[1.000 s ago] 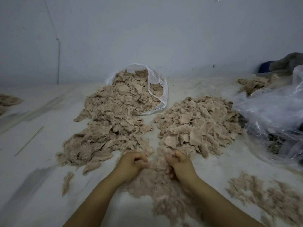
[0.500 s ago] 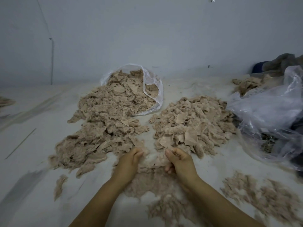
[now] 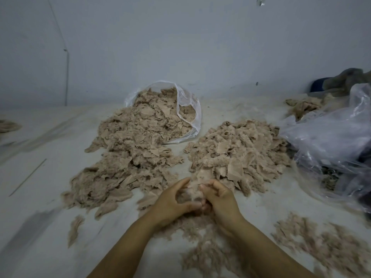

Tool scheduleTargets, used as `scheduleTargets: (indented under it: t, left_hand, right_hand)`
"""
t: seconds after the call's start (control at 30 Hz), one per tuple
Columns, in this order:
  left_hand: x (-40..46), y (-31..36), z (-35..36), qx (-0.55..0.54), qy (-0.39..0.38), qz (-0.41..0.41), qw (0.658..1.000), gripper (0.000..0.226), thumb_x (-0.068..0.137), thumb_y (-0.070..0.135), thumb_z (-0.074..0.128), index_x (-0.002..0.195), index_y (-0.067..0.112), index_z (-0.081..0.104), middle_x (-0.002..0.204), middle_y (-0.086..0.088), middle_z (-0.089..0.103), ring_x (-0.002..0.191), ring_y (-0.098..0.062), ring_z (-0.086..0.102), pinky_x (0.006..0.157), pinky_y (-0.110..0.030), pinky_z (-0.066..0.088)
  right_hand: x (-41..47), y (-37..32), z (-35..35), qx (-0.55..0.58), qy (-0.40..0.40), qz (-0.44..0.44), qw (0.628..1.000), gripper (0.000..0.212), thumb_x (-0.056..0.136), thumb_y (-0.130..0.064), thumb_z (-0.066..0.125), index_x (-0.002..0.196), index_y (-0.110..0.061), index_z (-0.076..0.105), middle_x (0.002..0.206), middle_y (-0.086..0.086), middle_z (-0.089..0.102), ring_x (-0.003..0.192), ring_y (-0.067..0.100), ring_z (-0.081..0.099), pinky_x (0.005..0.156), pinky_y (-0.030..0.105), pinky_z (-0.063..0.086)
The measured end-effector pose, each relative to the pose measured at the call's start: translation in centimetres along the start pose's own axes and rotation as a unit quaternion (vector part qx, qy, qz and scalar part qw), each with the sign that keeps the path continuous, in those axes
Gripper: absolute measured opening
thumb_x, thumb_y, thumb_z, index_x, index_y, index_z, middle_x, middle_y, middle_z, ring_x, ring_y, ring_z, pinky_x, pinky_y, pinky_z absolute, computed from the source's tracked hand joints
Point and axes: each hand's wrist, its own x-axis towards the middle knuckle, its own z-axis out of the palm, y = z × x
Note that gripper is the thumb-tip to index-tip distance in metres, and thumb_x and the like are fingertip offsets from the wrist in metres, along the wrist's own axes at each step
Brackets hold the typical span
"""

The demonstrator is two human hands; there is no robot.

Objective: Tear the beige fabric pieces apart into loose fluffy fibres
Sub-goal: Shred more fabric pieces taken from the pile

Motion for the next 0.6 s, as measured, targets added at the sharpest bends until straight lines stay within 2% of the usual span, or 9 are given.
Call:
scheduleTargets:
  t: [0.07, 0.1, 0.17, 0.2, 0.27, 0.37, 0.43, 0.53, 0.6]
  left_hand:
    - [0.1, 0.7, 0.0, -0.186, -0.027, -0.034, 0.982, 0.068, 0.067, 0.046, 0.077, 0.127, 0.036, 0.048, 0.124, 0.018, 0.049, 0.114, 0.004, 0.049, 0.094, -0.02, 0.045]
    - [0.1, 1.0, -0.2, -0.226, -0.025, -0.039, 0.973, 0.064, 0.069, 0.038, 0.08, 0.125, 0.035, 0.05, 0.122, 0.014, 0.051, 0.111, 0.005, 0.051, 0.092, -0.021, 0.047]
    - [0.2, 1.5, -0.5, -0.183, -0.022, -0.017, 0.983, 0.063, 0.068, 0.028, 0.079, 0.124, 0.031, 0.051, 0.114, 0.017, 0.055, 0.099, 0.012, 0.055, 0.08, -0.013, 0.049]
    - [0.3, 1.5, -0.5, -0.157, -0.02, -0.003, 0.987, 0.057, 0.067, 0.027, 0.077, 0.12, 0.028, 0.056, 0.109, 0.015, 0.061, 0.092, 0.011, 0.06, 0.074, -0.01, 0.049]
    - [0.1, 1.8, -0.2, -0.141, -0.024, 0.007, 0.99, 0.037, 0.067, 0.028, 0.077, 0.102, 0.021, 0.066, 0.09, 0.006, 0.071, 0.079, -0.004, 0.066, 0.067, -0.014, 0.051]
    - [0.1, 1.7, 0.4, -0.133, -0.028, 0.0, 0.991, 0.014, 0.08, 0.024, 0.071, 0.083, 0.01, 0.066, 0.065, 0.004, 0.065, 0.06, -0.007, 0.058, 0.056, -0.018, 0.047]
    - [0.5, 1.6, 0.6, -0.092, -0.003, 0.016, 0.996, 0.016, 0.09, 0.017, 0.061, 0.076, 0.01, 0.061, 0.062, 0.003, 0.056, 0.057, -0.008, 0.05, 0.056, -0.022, 0.041]
    - [1.0, 1.2, 0.8, -0.008, 0.091, 0.036, 0.995, 0.028, 0.095, 0.016, 0.052, 0.066, 0.015, 0.05, 0.058, 0.005, 0.042, 0.054, -0.005, 0.037, 0.057, -0.026, 0.033]
    - [1.1, 1.0, 1.0, 0.011, 0.137, 0.037, 0.99, 0.03, 0.096, 0.017, 0.049, 0.067, 0.014, 0.048, 0.06, 0.004, 0.041, 0.056, -0.007, 0.038, 0.057, -0.028, 0.031]
  right_hand:
    - [0.0, -0.2, 0.0, -0.022, -0.01, -0.009, 1.0, 0.006, 0.092, -0.004, 0.056, 0.094, -0.005, 0.062, 0.06, 0.005, 0.065, 0.045, 0.012, 0.057, 0.044, 0.021, 0.048]
    - [0.0, -0.3, -0.1, -0.039, -0.015, -0.012, 0.999, 0.006, 0.091, -0.002, 0.057, 0.094, -0.004, 0.062, 0.062, 0.005, 0.066, 0.045, 0.012, 0.057, 0.045, 0.021, 0.048]
    - [0.1, -0.4, -0.5, -0.089, -0.028, -0.012, 0.996, 0.008, 0.089, 0.0, 0.06, 0.093, -0.006, 0.057, 0.057, 0.0, 0.063, 0.043, 0.011, 0.056, 0.044, 0.021, 0.047]
    - [0.2, -0.4, -0.6, -0.12, -0.034, -0.012, 0.992, 0.012, 0.088, 0.001, 0.061, 0.091, -0.008, 0.054, 0.052, -0.004, 0.058, 0.042, 0.01, 0.053, 0.044, 0.021, 0.046]
    - [0.3, -0.2, -0.9, -0.181, -0.041, -0.021, 0.982, 0.016, 0.085, -0.001, 0.066, 0.086, -0.009, 0.052, 0.046, -0.009, 0.05, 0.041, 0.006, 0.048, 0.046, 0.019, 0.044]
    - [0.2, 0.2, -1.0, -0.219, -0.052, -0.04, 0.974, 0.017, 0.078, -0.006, 0.075, 0.08, -0.01, 0.059, 0.049, -0.009, 0.053, 0.045, 0.002, 0.045, 0.049, 0.017, 0.039]
    - [0.1, 0.4, -1.0, -0.226, -0.059, -0.039, 0.972, 0.013, 0.079, -0.008, 0.076, 0.076, -0.013, 0.064, 0.05, -0.01, 0.055, 0.046, 0.002, 0.046, 0.05, 0.017, 0.039]
    - [0.2, 0.4, -0.9, -0.245, -0.042, -0.049, 0.967, 0.018, 0.082, -0.013, 0.074, 0.067, -0.017, 0.064, 0.049, -0.012, 0.054, 0.046, 0.001, 0.045, 0.05, 0.017, 0.038]
    - [0.1, 0.3, -0.9, -0.243, -0.015, -0.06, 0.968, 0.023, 0.084, -0.012, 0.071, 0.064, -0.019, 0.06, 0.047, -0.014, 0.051, 0.045, -0.001, 0.043, 0.049, 0.014, 0.036]
